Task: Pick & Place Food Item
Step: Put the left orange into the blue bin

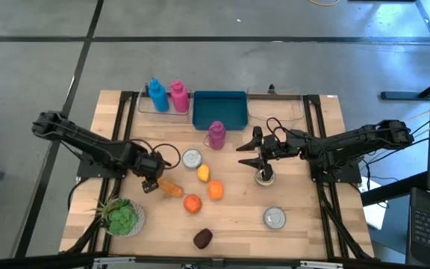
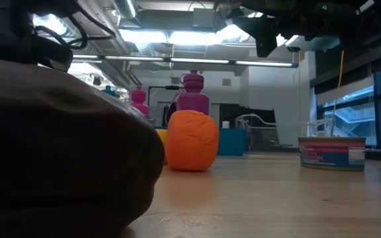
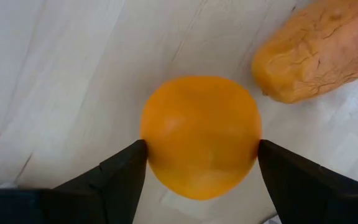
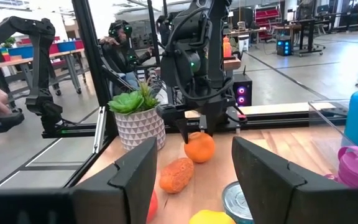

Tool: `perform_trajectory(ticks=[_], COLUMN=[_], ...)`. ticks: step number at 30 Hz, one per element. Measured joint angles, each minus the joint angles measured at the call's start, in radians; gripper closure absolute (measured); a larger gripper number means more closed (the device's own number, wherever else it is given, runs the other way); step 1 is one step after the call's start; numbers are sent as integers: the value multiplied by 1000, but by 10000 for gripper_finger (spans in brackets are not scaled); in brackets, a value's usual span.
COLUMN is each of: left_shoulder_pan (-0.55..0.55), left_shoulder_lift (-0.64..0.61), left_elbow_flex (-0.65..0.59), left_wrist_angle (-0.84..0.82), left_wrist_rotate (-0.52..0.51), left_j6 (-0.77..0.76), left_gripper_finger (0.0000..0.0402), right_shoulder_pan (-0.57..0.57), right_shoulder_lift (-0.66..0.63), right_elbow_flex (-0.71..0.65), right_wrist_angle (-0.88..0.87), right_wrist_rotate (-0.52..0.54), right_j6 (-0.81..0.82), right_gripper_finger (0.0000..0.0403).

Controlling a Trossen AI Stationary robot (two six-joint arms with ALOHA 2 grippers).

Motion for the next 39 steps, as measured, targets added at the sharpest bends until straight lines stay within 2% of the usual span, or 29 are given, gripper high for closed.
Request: perform_trajectory(ticks=[9,18,22,33,39], left_shoulder_pan=[0,-1,-1,32,73], left_shoulder_lift=[6,7,7,-49,-94], left_elbow_flex=[0,-1,-1,36,95], left_wrist_angle=[5,6,6,-19,-119], left_wrist_rotate=[6,7,9,25,-13], left_j6=[19,20,26,59,79], left_gripper_finger=[125,211,235,243,245], right_shoulder_pan=[0,0,0,0,0], right_shoulder_lift=[0,0,0,0,0], right_elbow_flex=[0,0,0,0,0], right_wrist_angle=[5,8,7,7,7], right_wrist_rotate=[0,0,0,0,0], right_j6=[-6,-6,-7,-7,-7], right_gripper_finger=[195,195,195,195,195])
